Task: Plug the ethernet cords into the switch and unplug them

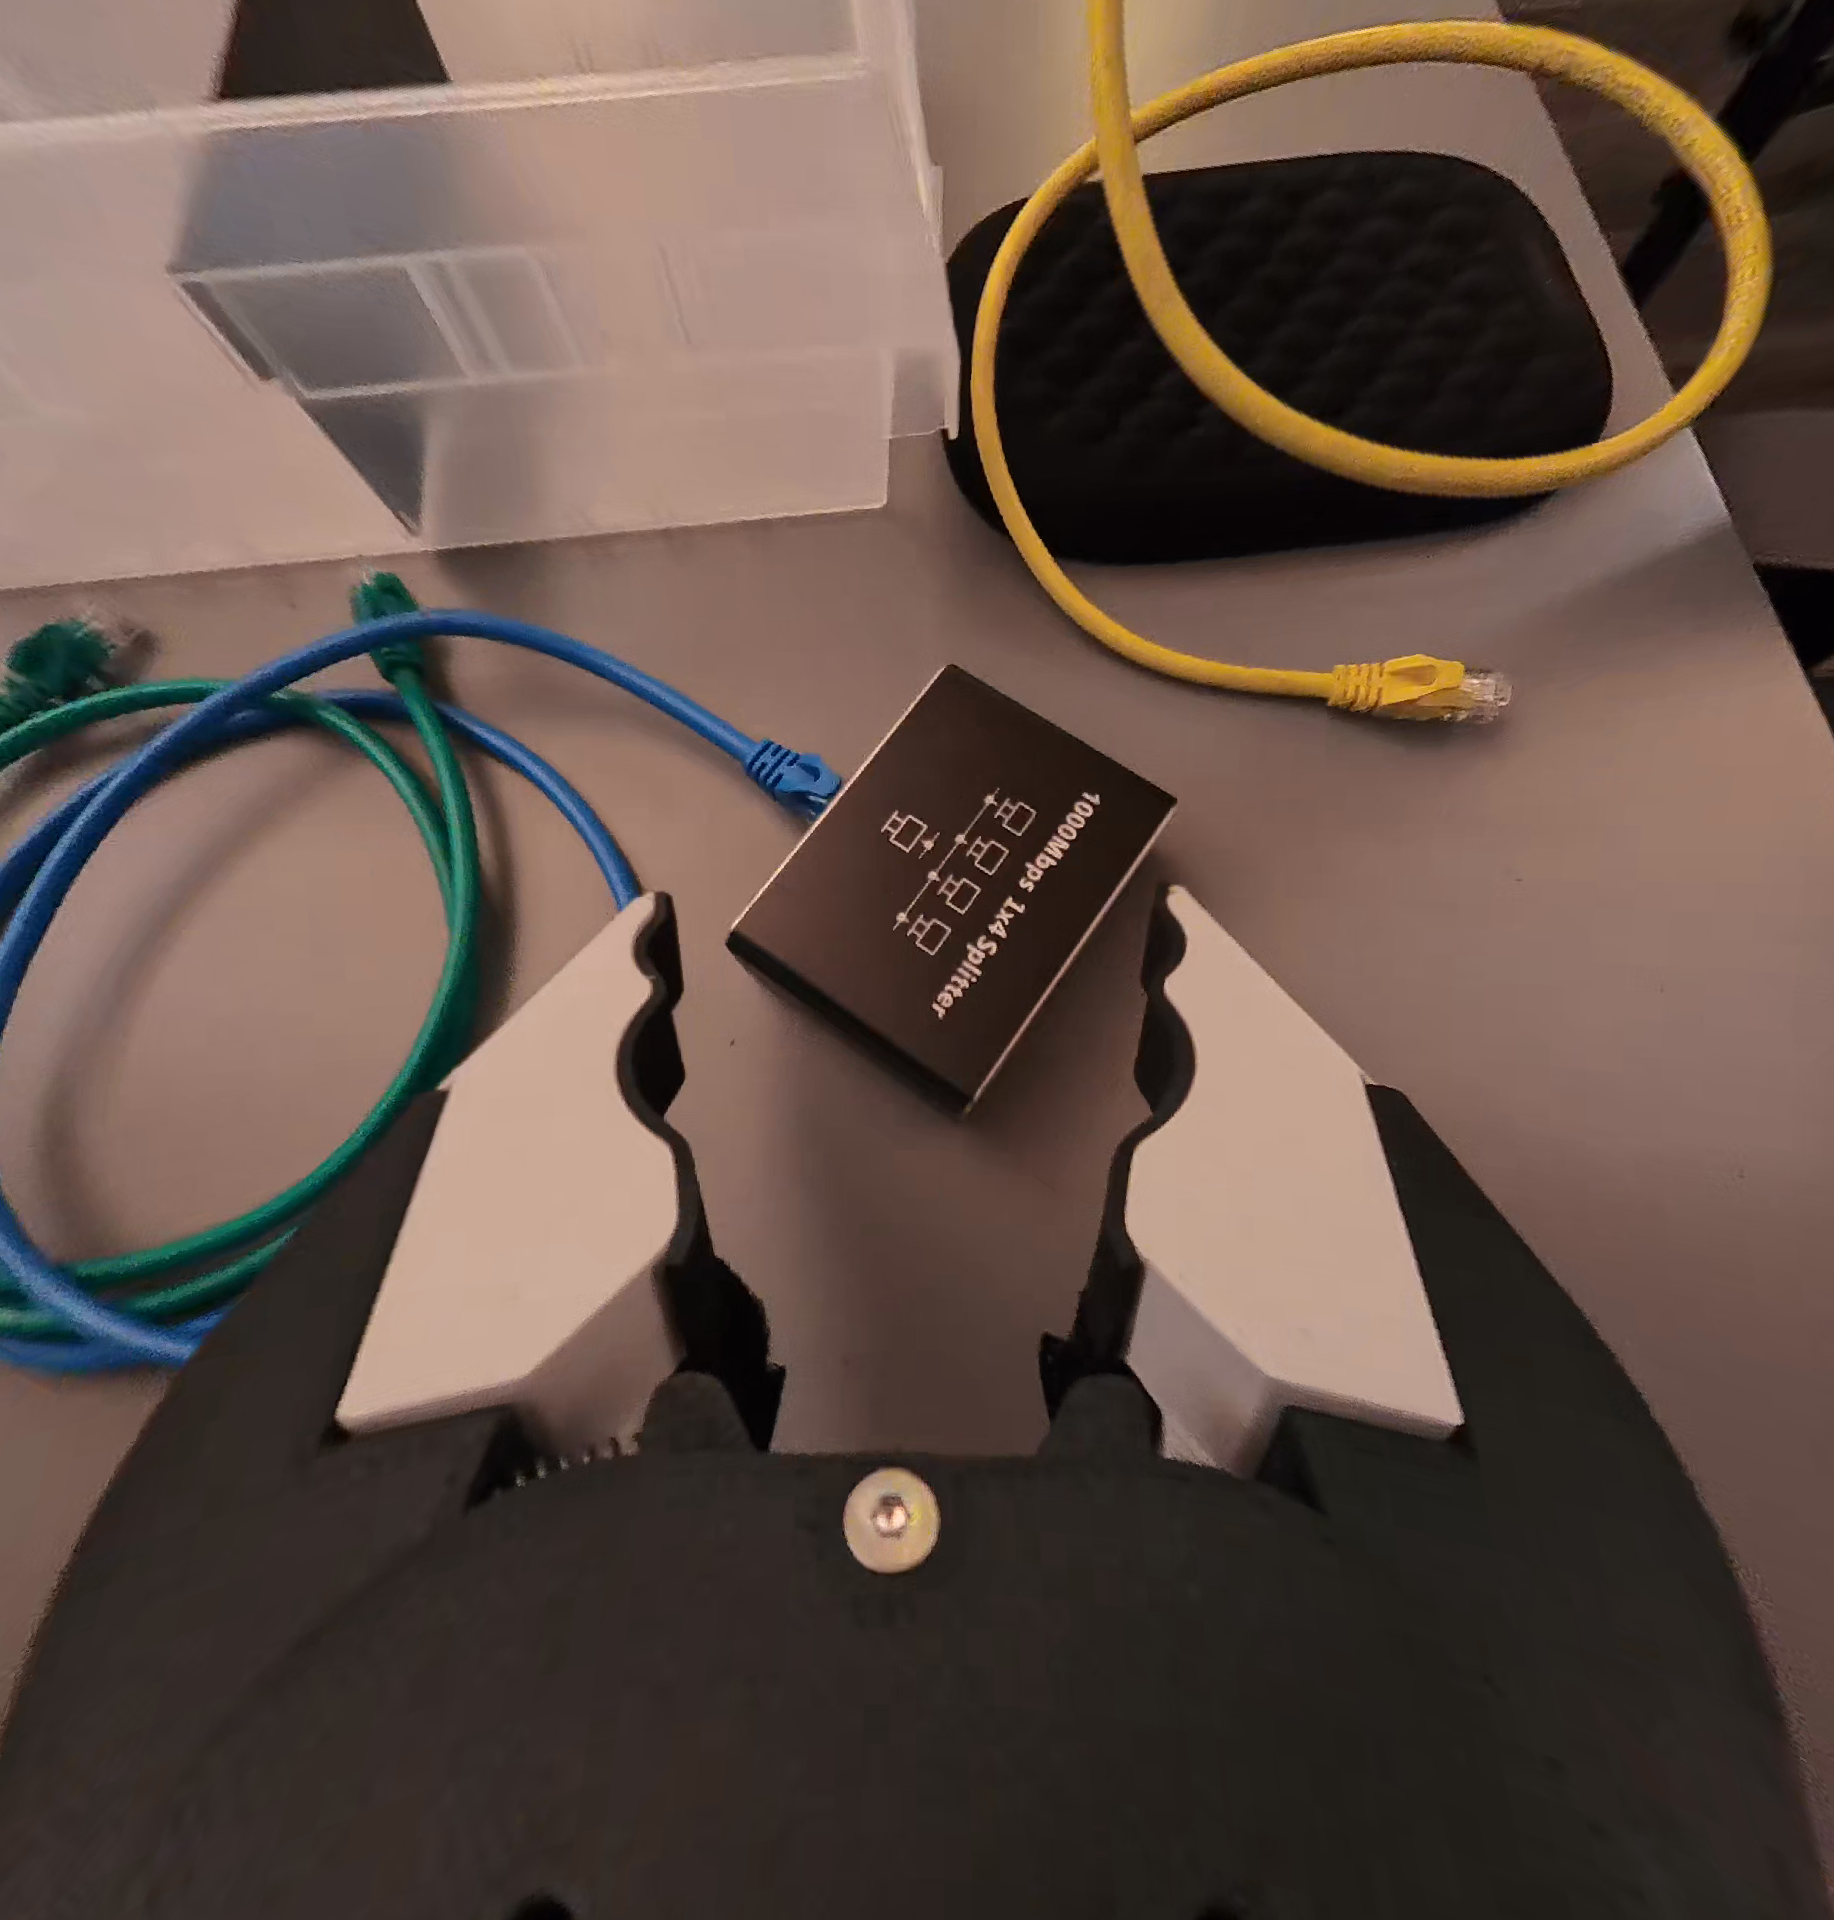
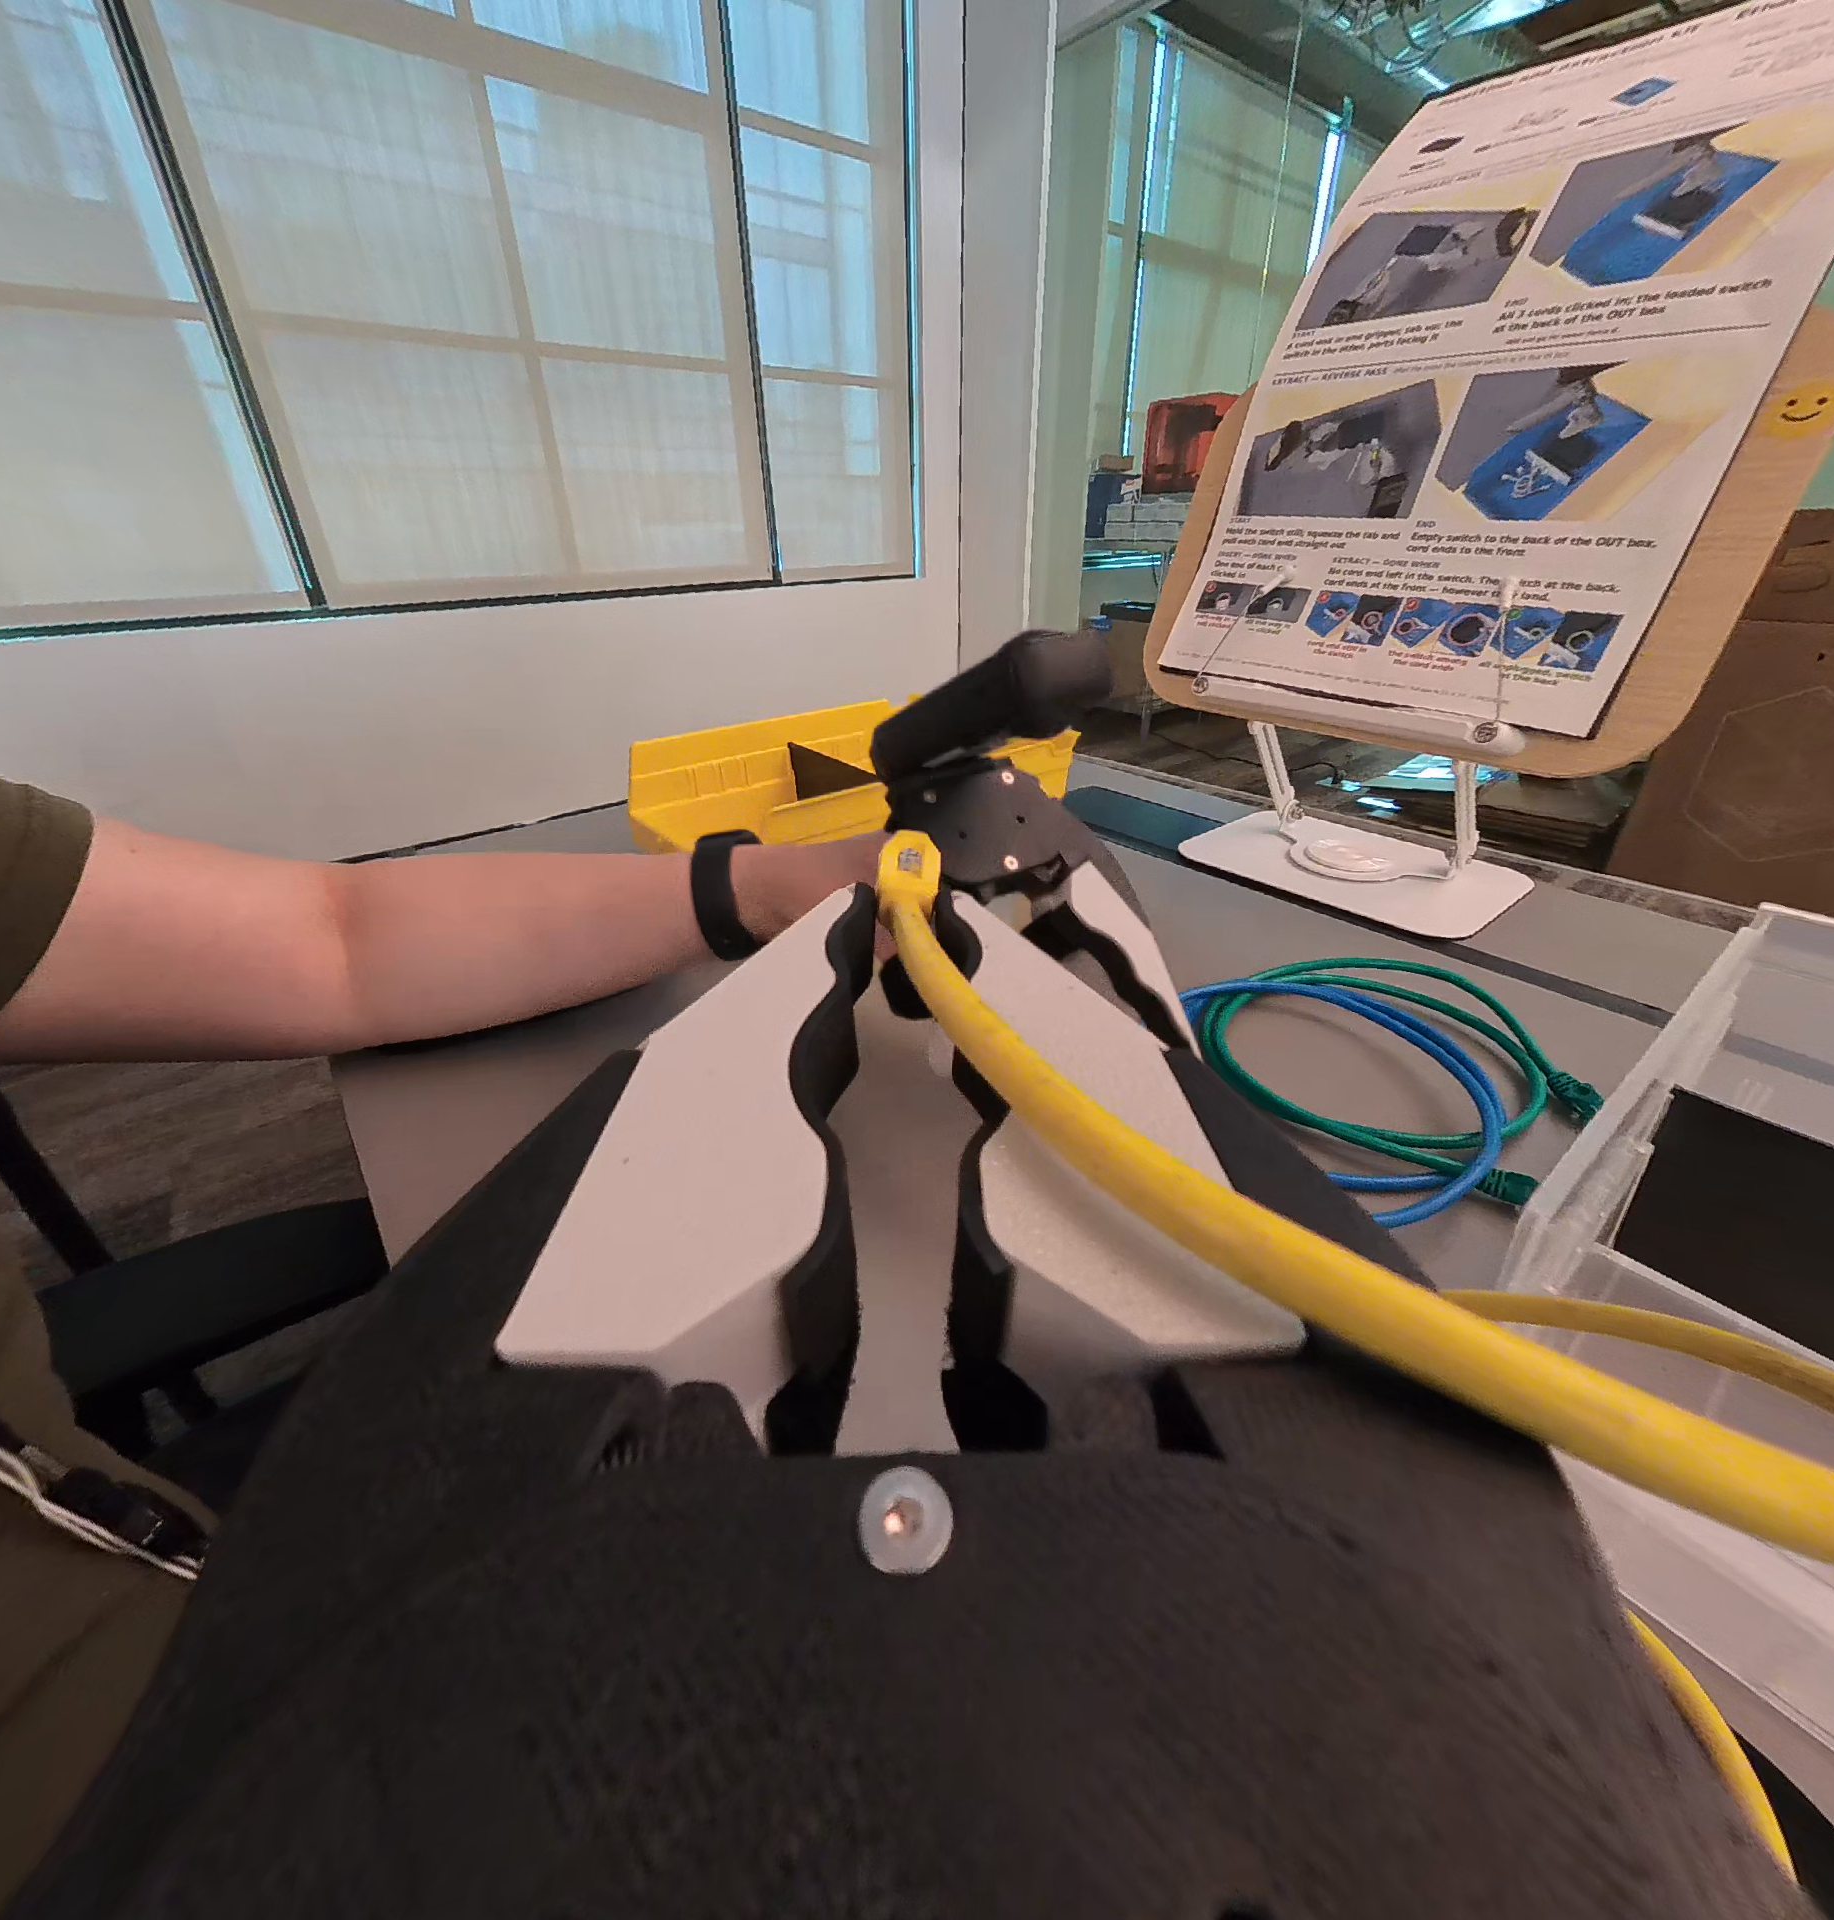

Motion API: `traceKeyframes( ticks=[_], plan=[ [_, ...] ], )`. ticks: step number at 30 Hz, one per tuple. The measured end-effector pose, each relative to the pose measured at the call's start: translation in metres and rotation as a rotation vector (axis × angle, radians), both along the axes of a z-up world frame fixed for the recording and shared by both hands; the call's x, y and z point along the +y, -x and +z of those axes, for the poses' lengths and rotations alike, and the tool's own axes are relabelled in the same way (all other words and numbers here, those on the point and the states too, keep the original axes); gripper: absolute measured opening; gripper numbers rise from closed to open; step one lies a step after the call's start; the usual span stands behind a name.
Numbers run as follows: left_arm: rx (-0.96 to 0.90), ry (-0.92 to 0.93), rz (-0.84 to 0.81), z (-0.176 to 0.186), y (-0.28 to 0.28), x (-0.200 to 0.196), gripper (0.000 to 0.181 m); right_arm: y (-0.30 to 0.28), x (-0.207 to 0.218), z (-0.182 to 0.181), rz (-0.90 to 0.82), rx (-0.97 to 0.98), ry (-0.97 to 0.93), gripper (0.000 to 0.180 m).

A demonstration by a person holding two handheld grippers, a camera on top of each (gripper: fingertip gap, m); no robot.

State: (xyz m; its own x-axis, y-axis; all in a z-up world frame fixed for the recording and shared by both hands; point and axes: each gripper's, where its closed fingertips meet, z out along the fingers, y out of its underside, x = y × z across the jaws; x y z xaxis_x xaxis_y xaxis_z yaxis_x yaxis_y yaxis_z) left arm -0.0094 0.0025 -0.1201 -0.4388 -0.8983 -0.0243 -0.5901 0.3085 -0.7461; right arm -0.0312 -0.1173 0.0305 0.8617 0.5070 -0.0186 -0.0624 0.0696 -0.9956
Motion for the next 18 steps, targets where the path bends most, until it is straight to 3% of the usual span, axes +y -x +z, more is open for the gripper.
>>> traceKeyframes(
  ticks=[6,12,18],
  plan=[
    [0.041,0.089,-0.073,-0.022,-0.012,-0.013,0.089,-0.005,0.002,-0.001,-0.011,0.004,0.010,0.010],
    [0.048,-0.056,-0.082,-0.042,-0.014,-0.011,0.095,-0.008,0.003,-0.002,-0.018,-0.011,0.021,0.011],
    [0.139,-0.069,-0.003,-0.045,-0.004,-0.008,0.093,-0.009,0.004,-0.003,-0.015,-0.007,0.020,0.011]
  ],
)
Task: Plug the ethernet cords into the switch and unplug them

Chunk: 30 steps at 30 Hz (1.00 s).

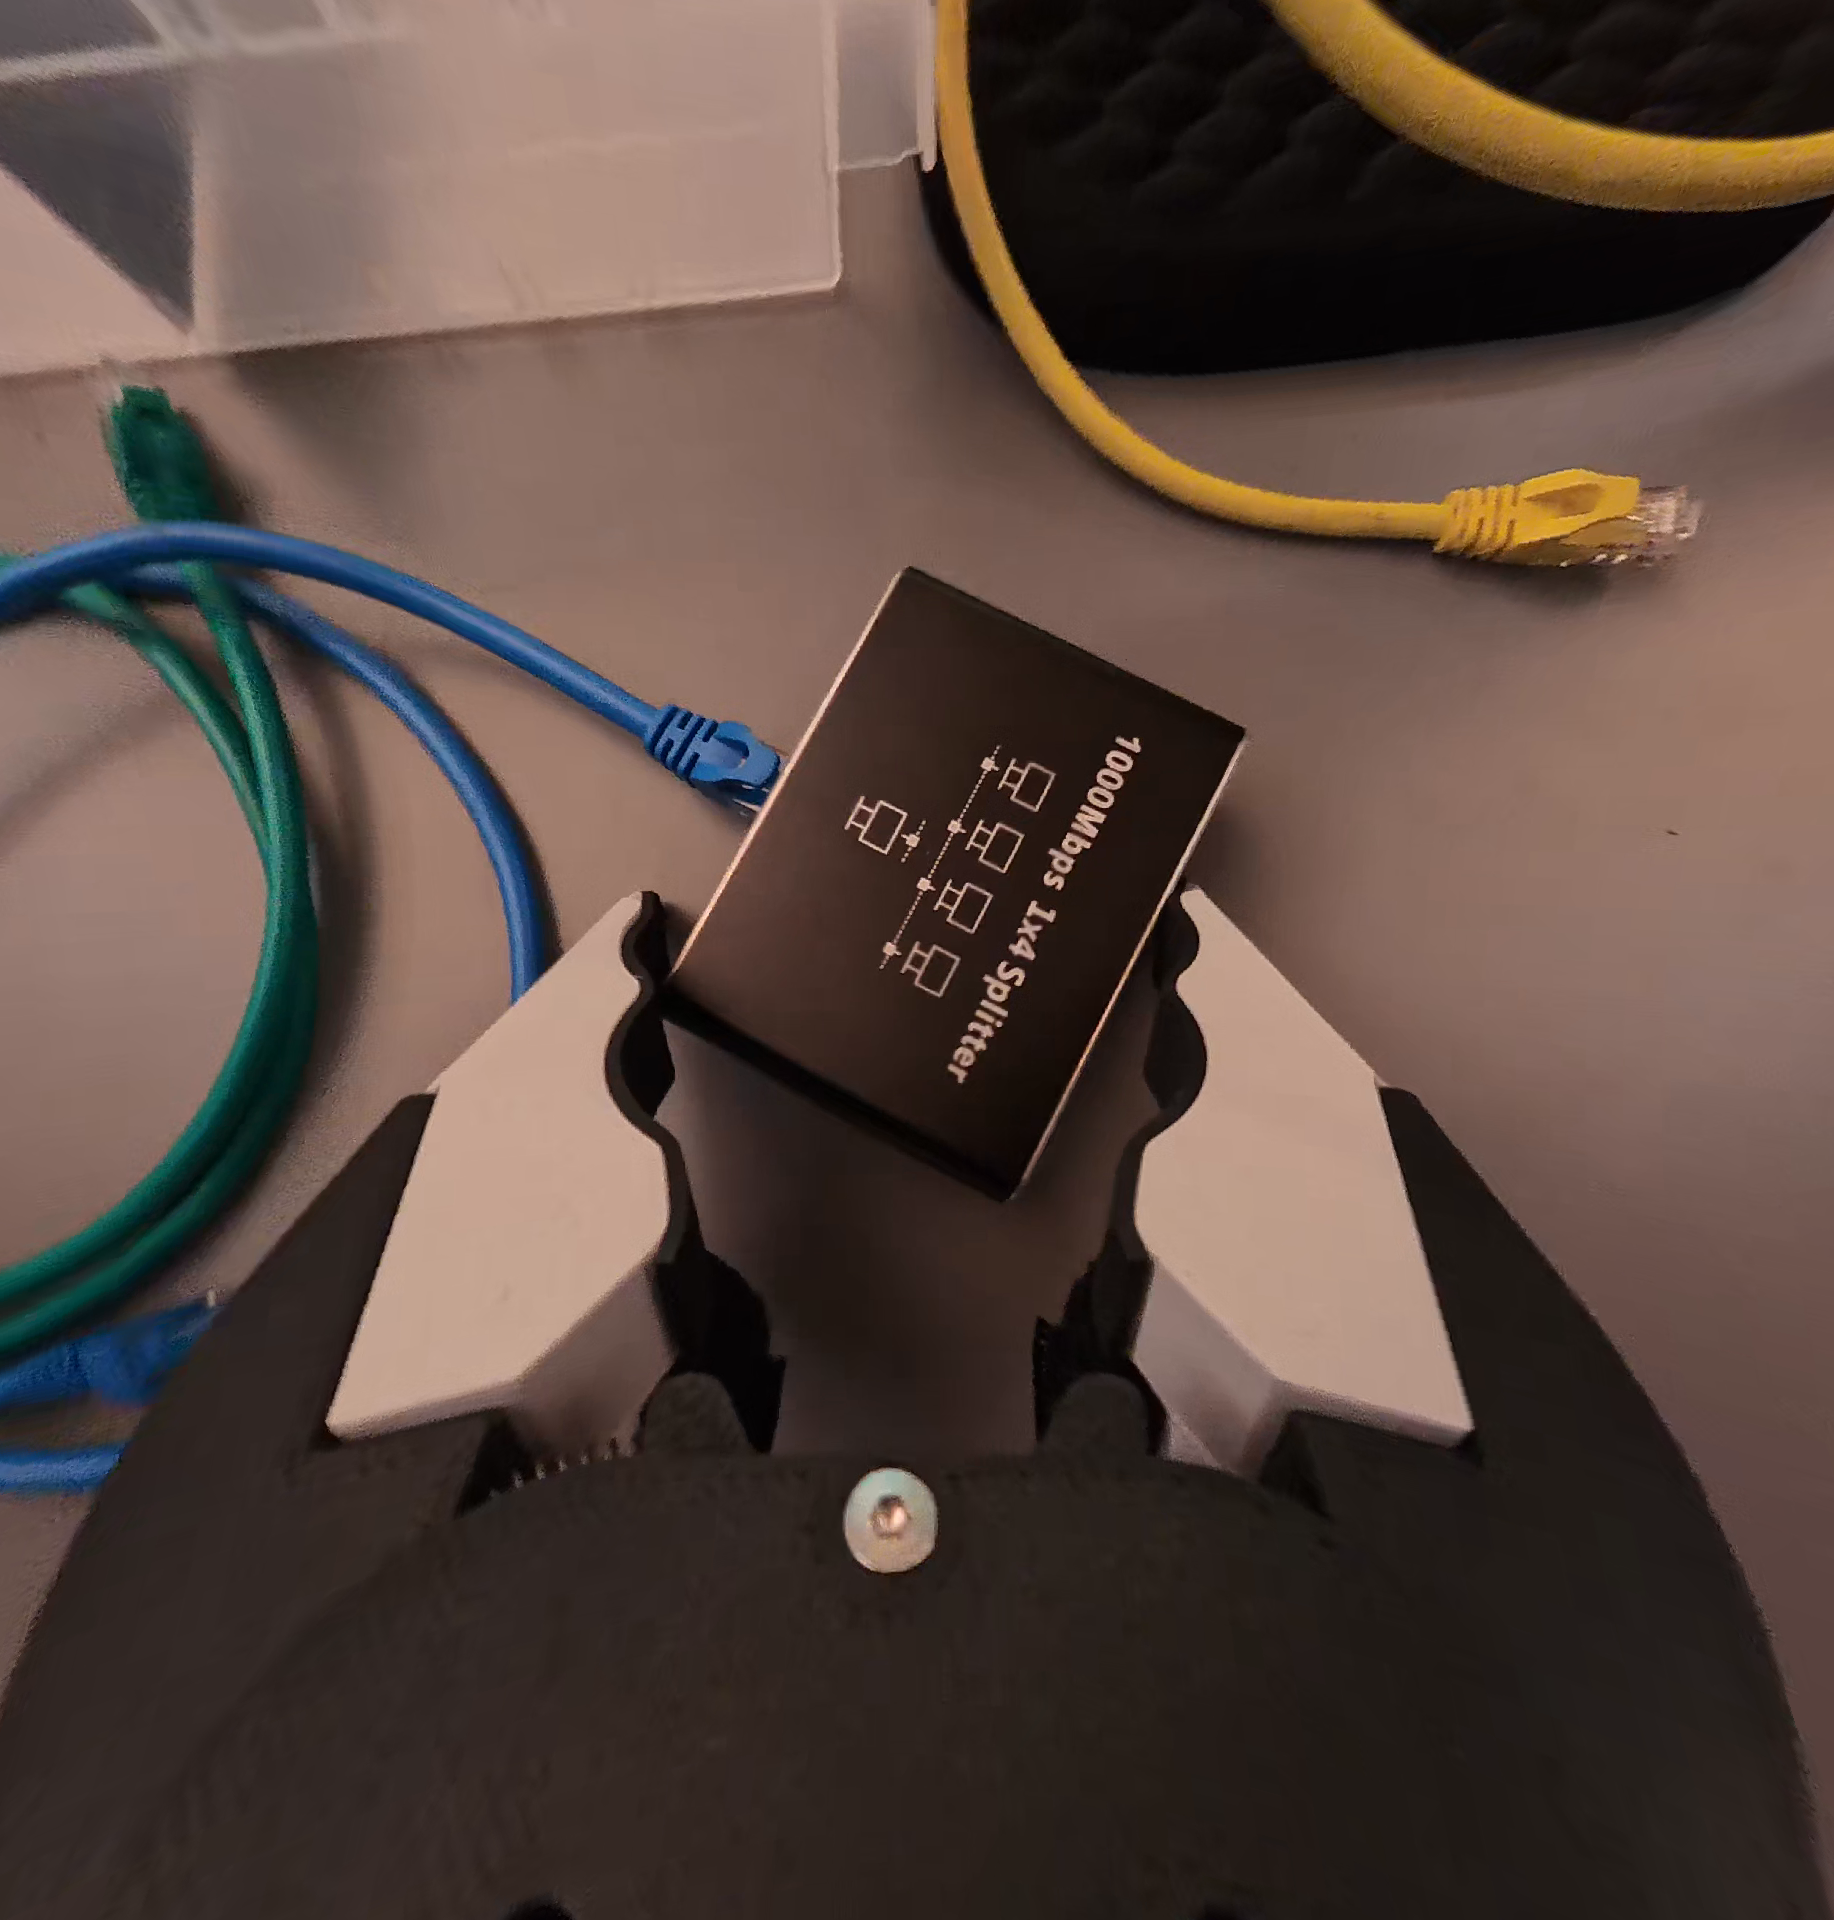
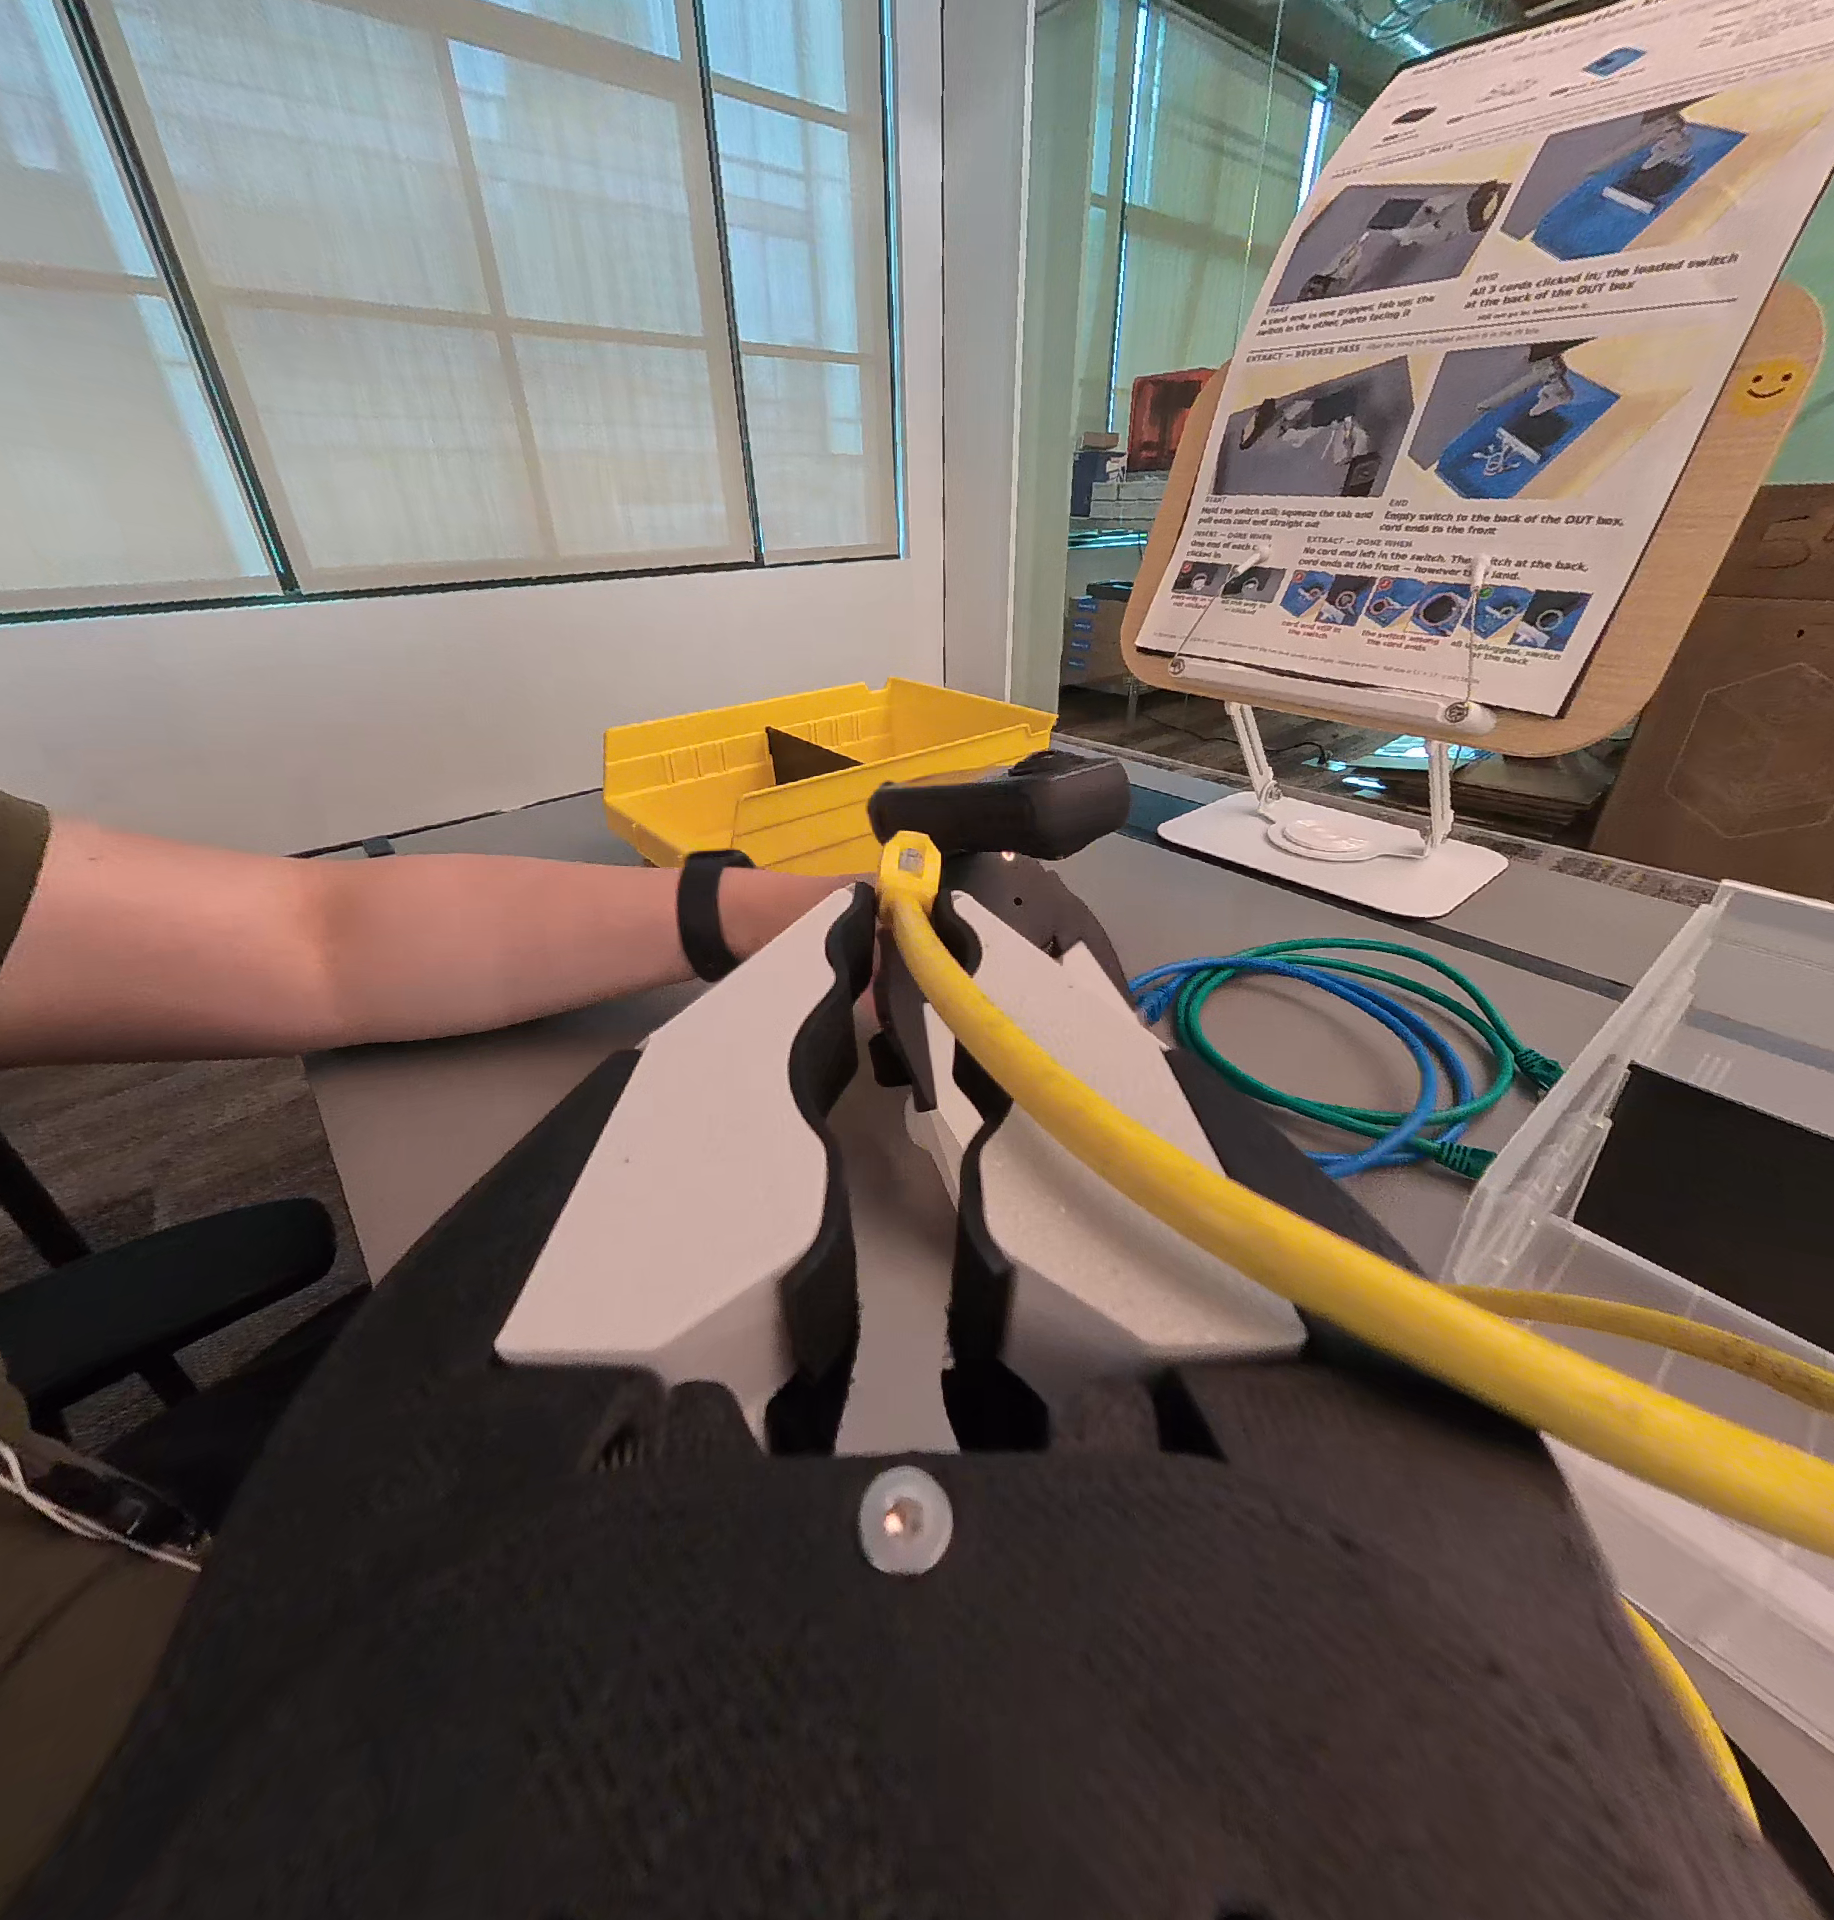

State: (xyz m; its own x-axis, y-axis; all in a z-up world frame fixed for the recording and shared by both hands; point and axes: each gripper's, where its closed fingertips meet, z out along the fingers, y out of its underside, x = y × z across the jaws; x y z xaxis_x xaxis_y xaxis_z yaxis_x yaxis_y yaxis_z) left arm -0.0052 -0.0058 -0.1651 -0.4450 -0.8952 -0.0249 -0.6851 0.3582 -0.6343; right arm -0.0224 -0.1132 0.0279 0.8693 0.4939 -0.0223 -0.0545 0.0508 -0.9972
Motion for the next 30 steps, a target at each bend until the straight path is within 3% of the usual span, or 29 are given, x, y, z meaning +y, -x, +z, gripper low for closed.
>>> traceKeyframes(
  ticks=[7,13,16,18,20,25,30],
  plan=[
    [0.048,-0.014,0.510,0.000,0.016,0.011,0.093,0.000,-0.002,0.000,-0.010,-0.019,0.005,0.010],
    [0.034,-0.012,0.618,0.000,0.016,0.009,0.093,0.005,-0.006,0.005,-0.013,-0.032,-0.003,0.010],
    [0.081,-0.022,0.541,-0.001,0.019,0.003,0.098,0.004,-0.009,0.003,-0.031,-0.067,0.011,0.010],
    [0.132,-0.025,0.432,-0.003,0.023,-0.003,0.111,0.003,-0.012,0.006,-0.034,-0.064,0.005,0.010],
    [0.164,-0.053,0.310,-0.004,0.027,-0.006,0.112,0.002,-0.015,0.008,-0.033,-0.051,-0.002,0.010],
    [0.076,-0.103,0.033,0.003,0.027,-0.003,0.096,0.000,-0.020,0.009,-0.041,-0.049,-0.006,0.010],
    [-0.019,-0.100,-0.133,0.008,0.020,-0.003,0.094,-0.004,-0.021,0.007,-0.056,-0.053,0.000,0.011]
  ],
)
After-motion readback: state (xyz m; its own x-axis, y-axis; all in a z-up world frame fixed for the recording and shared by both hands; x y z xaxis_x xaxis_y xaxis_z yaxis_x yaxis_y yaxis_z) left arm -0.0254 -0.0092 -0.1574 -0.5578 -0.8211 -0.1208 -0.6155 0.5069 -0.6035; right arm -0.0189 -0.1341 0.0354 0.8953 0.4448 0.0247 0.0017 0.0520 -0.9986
